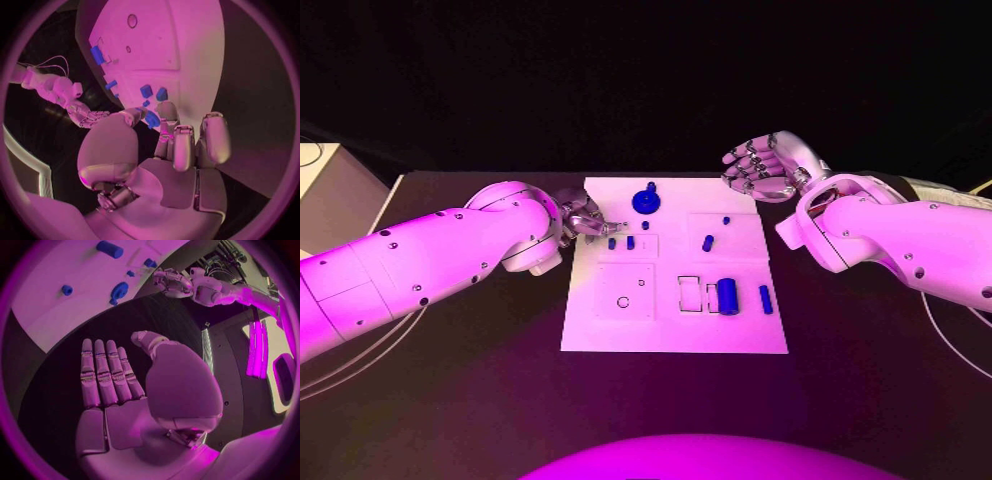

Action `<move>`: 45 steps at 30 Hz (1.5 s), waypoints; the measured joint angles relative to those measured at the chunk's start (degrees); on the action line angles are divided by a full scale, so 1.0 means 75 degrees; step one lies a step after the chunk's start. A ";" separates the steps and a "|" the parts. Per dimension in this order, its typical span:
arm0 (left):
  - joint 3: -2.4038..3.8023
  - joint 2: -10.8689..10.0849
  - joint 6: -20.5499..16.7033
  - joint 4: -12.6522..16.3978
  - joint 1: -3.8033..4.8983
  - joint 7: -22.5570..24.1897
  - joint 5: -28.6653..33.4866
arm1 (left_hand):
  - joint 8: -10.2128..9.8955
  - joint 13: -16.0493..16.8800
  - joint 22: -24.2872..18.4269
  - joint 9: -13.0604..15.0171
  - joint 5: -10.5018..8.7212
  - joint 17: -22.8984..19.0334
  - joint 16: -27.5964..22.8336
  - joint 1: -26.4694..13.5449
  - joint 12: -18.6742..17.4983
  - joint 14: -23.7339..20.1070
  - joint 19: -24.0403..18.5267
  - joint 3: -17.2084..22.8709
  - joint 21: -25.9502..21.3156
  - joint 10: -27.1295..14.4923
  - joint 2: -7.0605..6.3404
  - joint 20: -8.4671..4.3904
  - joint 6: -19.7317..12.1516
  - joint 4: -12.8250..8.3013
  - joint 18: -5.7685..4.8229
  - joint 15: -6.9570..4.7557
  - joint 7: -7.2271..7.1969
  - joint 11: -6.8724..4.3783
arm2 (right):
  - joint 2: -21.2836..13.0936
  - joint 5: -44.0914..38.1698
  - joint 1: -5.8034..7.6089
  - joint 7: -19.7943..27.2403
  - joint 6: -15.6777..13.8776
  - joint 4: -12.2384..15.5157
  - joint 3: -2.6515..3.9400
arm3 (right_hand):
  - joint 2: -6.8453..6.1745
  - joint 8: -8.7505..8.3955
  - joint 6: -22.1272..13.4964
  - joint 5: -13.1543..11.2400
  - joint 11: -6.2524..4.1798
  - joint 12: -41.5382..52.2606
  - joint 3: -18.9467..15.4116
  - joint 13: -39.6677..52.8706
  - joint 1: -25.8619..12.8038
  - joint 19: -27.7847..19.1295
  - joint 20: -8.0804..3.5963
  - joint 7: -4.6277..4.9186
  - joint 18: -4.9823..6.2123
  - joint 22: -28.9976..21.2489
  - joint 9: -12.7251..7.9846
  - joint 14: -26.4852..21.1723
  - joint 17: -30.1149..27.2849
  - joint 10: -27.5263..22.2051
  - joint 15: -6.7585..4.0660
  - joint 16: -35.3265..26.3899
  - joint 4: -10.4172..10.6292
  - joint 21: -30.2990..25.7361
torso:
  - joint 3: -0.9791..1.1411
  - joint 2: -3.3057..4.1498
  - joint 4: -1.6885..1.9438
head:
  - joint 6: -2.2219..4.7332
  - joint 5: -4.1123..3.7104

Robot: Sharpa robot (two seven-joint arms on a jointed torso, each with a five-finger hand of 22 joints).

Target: Assemble the parts on the task board

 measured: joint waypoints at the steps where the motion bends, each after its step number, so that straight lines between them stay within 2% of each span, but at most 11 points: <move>1: 0.0082 -0.0025 -0.0017 0.0022 -0.0001 0.0074 0.0077 | -0.0032 -0.0292 -0.0263 0.0013 0.0000 0.0000 -0.0200 0.0051 -0.0212 0.0032 -0.0219 0.0000 -0.0295 -0.0280 -0.0051 0.0035 -0.0174 0.0000 0.0012 0.0048 0.0069 0.0068 | -0.0001 0.0000 0.0000 0.0000 0.0000 -0.0001 0.0000 | 0.0000 0.0000 0.0000 0.0000 0.0000 0.0000 0.0000 0.0000 0.0000 0.0000 0.0000 0.0000 0.0000 0.0000 0.0000 0.0000 0.0000 0.0000 0.0000 0.0000 0.0000 0.0000 | 0.0000 0.0001 -0.0001 | 0.0008 -0.0002; 3: 0.0205 -0.0071 -0.0064 0.0045 0.0000 0.0272 0.0297 | -0.0093 -0.0437 -0.0555 0.0010 0.0000 0.0000 -0.0478 0.0156 -0.0342 0.0016 -0.0427 0.0012 -0.0607 -0.0572 -0.0105 0.0108 -0.0404 -0.0012 0.0121 0.0159 0.0188 0.0173 | -0.0001 0.0000 0.0000 0.0000 0.0000 -0.0007 0.0000 | 0.0000 0.0000 0.0000 0.0000 0.0000 0.0000 0.0000 0.0000 0.0000 0.0000 0.0000 0.0000 -0.0001 0.0000 0.0000 0.0000 0.0000 0.0000 0.0000 0.0000 0.0000 0.0000 | 0.0001 0.0001 -0.0001 | 0.0023 -0.0007; 6: 0.0341 -0.0146 -0.0193 0.0059 0.0004 0.0762 0.0849 | -0.0293 -0.0554 -0.1790 -0.0146 -0.0023 -0.0078 -0.1270 0.0437 -0.0537 -0.0212 -0.1288 0.0027 -0.1875 -0.1207 -0.0110 0.0314 -0.0888 -0.0027 0.0433 0.0417 0.0453 0.0430 | -0.0001 0.0000 0.0000 0.0003 -0.0002 -0.0032 0.0000 | 0.0000 0.0000 0.0000 0.0000 0.0000 0.0000 0.0000 0.0000 0.0000 0.0000 0.0000 0.0000 0.0000 0.0000 -0.0010 0.0000 -0.0024 0.0000 0.0000 0.0000 0.0000 0.0000 | 0.0004 -0.0001 0.0002 | 0.0053 -0.0021; 8: 0.0395 -0.0169 -0.0299 0.0061 0.0006 0.1144 0.1257 | -0.0513 -0.0681 -0.2632 -0.0385 -0.0088 -0.0664 -0.1945 0.0958 -0.0755 -0.0764 -0.1871 0.0265 -0.2804 -0.1676 -0.0051 0.0452 -0.1166 -0.0156 0.0631 0.0551 0.0618 0.0580 | -0.0001 0.0000 0.0000 0.0007 -0.0003 -0.0049 0.0000 | 0.0000 0.0000 0.0002 0.0000 0.0000 0.0000 0.0000 0.0000 0.0000 0.0000 0.0000 0.0002 0.0000 0.0000 -0.0012 0.0000 -0.0031 0.0000 0.0000 0.0000 0.0000 0.0000 | 0.0004 -0.0004 0.0004 | 0.0078 -0.0024; 9: 0.0416 -0.0170 -0.0353 0.0060 0.0006 0.1361 0.1464 | -0.0692 -0.0799 -0.2935 -0.0594 -0.0166 -0.1016 -0.2274 0.1483 -0.0955 -0.1072 -0.2062 0.0472 -0.3149 -0.1966 -0.0032 0.0525 -0.1277 -0.0299 0.0659 0.0628 0.0711 0.0669 | 0.0001 0.0000 0.0000 0.0011 -0.0004 -0.0063 0.0000 | -0.0024 0.0000 0.0056 0.0000 0.0000 0.0000 0.0014 0.0000 0.0024 0.0000 0.0000 0.0006 0.0000 0.0000 -0.0012 0.0000 -0.0043 0.0000 0.0000 0.0000 -0.0014 0.0000 | 0.0004 -0.0005 0.0005 | 0.0092 -0.0028; 13: 0.0440 -0.0088 -0.0475 -0.0014 0.0006 0.1963 0.1777 | -0.1380 -0.1342 -0.3764 -0.1444 -0.0362 -0.2679 -0.3740 0.2479 -0.1709 -0.2548 -0.2685 0.0731 -0.4131 -0.2585 -0.0165 0.0759 -0.1511 -0.0554 0.0782 0.0864 0.0944 0.0933 | 0.0007 0.0001 0.0000 0.0024 -0.0004 -0.0110 0.0000 | -0.0084 0.0000 0.0174 -0.0199 -0.0002 0.0000 0.0141 0.0000 0.0175 0.0000 0.0000 0.0047 0.0000 0.0000 -0.0012 0.0000 -0.0102 0.0002 0.0000 0.0000 -0.0141 0.0000 | 0.0004 -0.0005 0.0006 | 0.0149 -0.0041; 15: 0.0411 0.0014 -0.0530 -0.0086 0.0007 0.2212 0.1749 | -0.1639 -0.1605 -0.3836 -0.1843 -0.0485 -0.3188 -0.4175 0.2837 -0.1997 -0.3014 -0.2790 0.0713 -0.4267 -0.2637 -0.0238 0.0826 -0.1511 -0.0741 0.0782 0.0894 0.0955 0.0986 | 0.0012 0.0001 -0.0001 0.0031 -0.0004 -0.0136 0.0000 | -0.0091 0.0000 0.0223 -0.0376 -0.0030 0.0000 0.0206 0.0000 0.0216 0.0002 -0.0002 0.0065 0.0000 0.0000 -0.0012 0.0002 -0.0129 0.0031 -0.0003 0.0031 -0.0206 0.0000 | 0.0005 -0.0005 0.0007 | 0.0188 -0.0053; 20: 0.0204 0.0385 -0.0758 -0.0302 -0.0002 0.2937 0.1107 | -0.1963 -0.1961 -0.3720 -0.2496 -0.0533 -0.3536 -0.4260 0.3400 -0.2258 -0.3191 -0.2907 0.0658 -0.4189 -0.2636 -0.0264 0.0811 -0.1020 -0.1115 0.0780 0.0917 0.0981 0.0986 | 0.0056 0.0002 -0.0001 0.0064 -0.0005 -0.0229 0.0000 | -0.0080 0.0000 0.0287 -0.0833 -0.0068 -0.0032 0.0327 -0.0008 0.0382 0.0056 -0.0056 0.0045 0.0000 0.0000 -0.0012 0.0056 -0.0179 0.0071 -0.0056 0.0060 -0.0327 0.0000 | 0.0001 -0.0005 0.0007 | 0.0300 -0.0062; 30: -0.0078 0.1070 -0.1128 -0.1106 -0.0018 0.3804 -0.0763 | -0.2485 -0.2538 -0.3383 -0.3158 -0.0533 -0.3740 -0.3968 0.3552 -0.2961 -0.3374 -0.3149 0.0561 -0.3909 -0.2990 -0.0416 0.0953 -0.0826 -0.1271 0.0781 0.1076 0.0948 0.1203 | 0.0135 0.0002 -0.0001 0.0111 -0.0005 -0.0327 0.0000 | -0.0112 0.0000 0.0294 -0.0879 -0.0067 -0.0031 0.0327 -0.0008 0.0414 0.0055 -0.0055 0.0040 0.0000 0.0000 -0.0012 0.0056 -0.0186 0.0071 -0.0056 0.0060 -0.0327 0.0000 | -0.0002 -0.0001 -0.0002 | 0.0458 -0.0062; 35: -0.0155 0.1302 -0.1154 -0.1422 -0.0018 0.3910 -0.1536 | -0.2589 -0.2686 -0.3193 -0.3323 -0.0533 -0.3783 -0.3624 0.3594 -0.3065 -0.3365 -0.3146 0.0475 -0.3652 -0.3141 -0.0459 0.0956 -0.0718 -0.1354 0.0780 0.1077 0.0840 0.1192 | 0.0163 0.0002 -0.0001 0.0123 -0.0005 -0.0329 0.0000 | -0.0112 -0.0029 0.0294 -0.0879 -0.0067 -0.0031 0.0327 -0.0007 0.0414 0.0055 -0.0055 0.0039 0.0000 0.0000 -0.0011 0.0056 -0.0194 0.0070 -0.0056 0.0060 -0.0327 0.0000 | 0.0006 0.0001 -0.0002 | 0.0486 -0.0048; 45: -0.0193 0.1535 -0.0875 -0.1672 -0.0016 0.3870 -0.2669 | -0.2771 -0.2849 -0.2637 -0.3519 -0.0532 -0.3502 -0.2828 0.3529 -0.3114 -0.2836 -0.2842 0.0185 -0.3046 -0.3181 -0.0584 0.0951 -0.0598 -0.1285 0.0778 0.1008 0.0721 0.1149 | 0.0173 0.0001 0.0001 0.0131 -0.0004 -0.0320 0.0001 | -0.0112 -0.0029 0.0293 -0.0879 -0.0067 -0.0030 0.0349 -0.0007 0.0414 0.0055 -0.0055 0.0039 0.0000 0.0000 -0.0011 0.0083 -0.0201 0.0070 -0.0028 0.0060 -0.0305 0.0000 | 0.0006 0.0006 -0.0006 | 0.0499 -0.0048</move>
